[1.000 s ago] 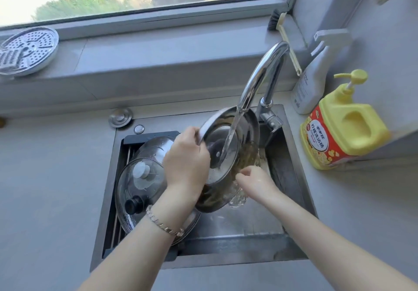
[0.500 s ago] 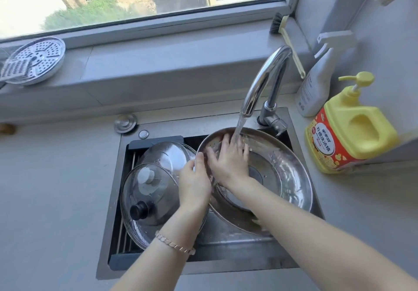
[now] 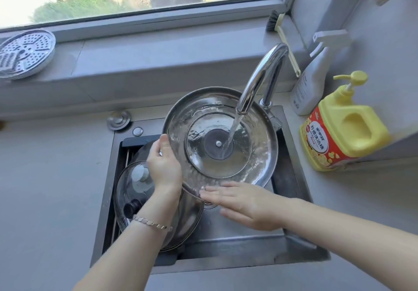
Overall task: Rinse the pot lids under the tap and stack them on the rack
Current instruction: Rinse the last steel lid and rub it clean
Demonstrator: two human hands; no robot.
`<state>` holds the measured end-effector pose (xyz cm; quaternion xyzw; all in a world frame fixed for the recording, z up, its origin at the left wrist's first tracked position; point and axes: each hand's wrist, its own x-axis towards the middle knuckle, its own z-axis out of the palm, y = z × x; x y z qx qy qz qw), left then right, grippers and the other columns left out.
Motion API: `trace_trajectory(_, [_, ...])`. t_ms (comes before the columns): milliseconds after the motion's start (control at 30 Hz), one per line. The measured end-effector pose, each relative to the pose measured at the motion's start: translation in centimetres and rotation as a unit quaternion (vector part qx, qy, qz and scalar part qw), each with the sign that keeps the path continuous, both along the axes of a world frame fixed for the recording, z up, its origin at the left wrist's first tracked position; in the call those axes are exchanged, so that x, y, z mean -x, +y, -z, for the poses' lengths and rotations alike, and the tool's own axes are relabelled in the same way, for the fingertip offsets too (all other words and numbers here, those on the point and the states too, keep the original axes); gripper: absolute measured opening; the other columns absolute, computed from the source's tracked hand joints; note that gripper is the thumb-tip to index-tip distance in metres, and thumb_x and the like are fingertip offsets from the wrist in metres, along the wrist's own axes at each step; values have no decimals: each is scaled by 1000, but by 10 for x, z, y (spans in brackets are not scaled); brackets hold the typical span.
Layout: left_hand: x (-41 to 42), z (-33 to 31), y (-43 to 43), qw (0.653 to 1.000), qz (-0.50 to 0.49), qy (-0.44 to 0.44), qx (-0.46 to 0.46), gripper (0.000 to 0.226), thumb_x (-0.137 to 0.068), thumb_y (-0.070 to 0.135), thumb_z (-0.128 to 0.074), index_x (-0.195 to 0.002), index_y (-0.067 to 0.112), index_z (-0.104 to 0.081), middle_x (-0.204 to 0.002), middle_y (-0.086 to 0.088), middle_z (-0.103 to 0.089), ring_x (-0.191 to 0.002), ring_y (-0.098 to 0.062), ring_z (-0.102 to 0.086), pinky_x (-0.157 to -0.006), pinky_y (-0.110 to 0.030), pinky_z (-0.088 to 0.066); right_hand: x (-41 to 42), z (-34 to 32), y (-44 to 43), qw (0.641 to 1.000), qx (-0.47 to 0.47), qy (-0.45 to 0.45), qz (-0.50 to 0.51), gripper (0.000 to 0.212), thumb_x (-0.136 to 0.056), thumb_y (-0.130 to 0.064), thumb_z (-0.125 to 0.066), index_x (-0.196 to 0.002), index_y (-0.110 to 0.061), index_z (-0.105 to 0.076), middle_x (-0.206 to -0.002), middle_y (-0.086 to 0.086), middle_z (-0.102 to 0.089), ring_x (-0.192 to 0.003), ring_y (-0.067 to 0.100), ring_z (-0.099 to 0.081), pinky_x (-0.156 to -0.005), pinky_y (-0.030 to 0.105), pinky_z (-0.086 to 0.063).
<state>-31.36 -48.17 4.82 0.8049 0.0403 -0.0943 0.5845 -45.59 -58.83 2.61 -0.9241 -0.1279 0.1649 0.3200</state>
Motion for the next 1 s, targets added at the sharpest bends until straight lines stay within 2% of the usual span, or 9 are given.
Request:
trace_trajectory(100, [3, -1, -2, 1000, 1, -6, -9, 44, -97, 41, -38, -100, 3, -59, -84, -14, -59, -84, -35, -52, -84, -39, -44, 10, 8, -11, 997, 72, -37, -11, 53, -95, -36, -30, -144, -17, -31, -150, -3, -34, -139, 8, -28, -114, 25, -20])
trace_trajectory(233, [-1, -4, 5, 999, 21, -30, -32, 43, -97, 43, -38, -104, 8, -61, -88, -2, -58, -81, -17, -51, -75, -31, -42, 34, 27, -41, 978, 195, -44, 56, 62, -79, -30, -64, -136, -20, -43, -142, -3, -47, -127, 12, -48, -101, 34, -44])
trace_trajectory(367, [8, -1, 5, 994, 53, 36, -93, 37, -99, 39, -35, -104, 9, -55, -93, -3, -56, -88, -22, -50, -77, -31, -36, 35, 17, -35, 933, 319, 70, 152, 76, -83, -37, -61, -145, -7, -26, -151, 12, -30, -140, 22, -30, -114, 41, -22])
trace_trajectory(533, [30, 9, -6, 961, 121, 178, -176, 34, -100, 23, -34, -117, -1, -49, -93, -7, -51, -88, -26, -49, -73, -29, -39, 38, -19, -17, 926, 319, 184, 81, 86, -83, -2, -54, -149, -18, -2, -156, 16, 1, -143, 32, -8, -114, 53, -10])
trace_trajectory(633, [37, 18, -13, 926, 144, 333, -106, 20, -95, 10, -36, -110, 3, -47, -92, -18, -58, -58, -27, -56, -38, -30, -49, 51, -35, -17, 950, 224, 216, 15, 88, -78, 5, -54, -148, -27, -10, -153, 10, -20, -132, 34, -35, -106, 46, -34])
trace_trajectory(700, [40, 25, -16, 902, 152, 396, -83, 24, -92, 5, -36, -112, 3, -49, -94, -21, -61, -56, -27, -58, -34, -35, -50, 60, -39, -19, 951, 190, 242, 20, 82, -79, -1, -54, -146, -30, -17, -141, 4, -41, -120, 30, -47, -95, 42, -43])
trace_trajectory(833, [49, 27, -15, 855, 216, 458, -113, 19, -97, 11, -35, -93, 4, -51, -75, -12, -59, -56, -26, -61, -45, -35, -54, 59, -54, -37, 954, 166, 220, 119, 39, -74, 0, -46, -99, -27, -57, -95, 1, -62, -87, 21, -56, -63, 28, -44])
trace_trajectory(900, [54, 31, -11, 835, 278, 443, -172, 28, -98, 27, -35, -102, 3, -47, -84, -16, -58, -53, -29, -63, -50, -34, -56, 47, -64, -49, 950, 187, 214, 125, 21, -69, 2, -44, -65, -19, -44, -69, -3, -51, -62, 12, -44, -50, 24, -31])
trace_trajectory(1000, [61, 36, -5, 822, 425, 249, -287, 53, -94, 52, -31, -122, 12, -51, -114, -11, -60, -96, -28, -63, -88, -35, -50, 21, -71, -64, 942, 221, 223, 115, 22, -65, 1, -45, -55, -16, -37, -59, -3, -42, -53, 10, -37, -46, 27, -30])
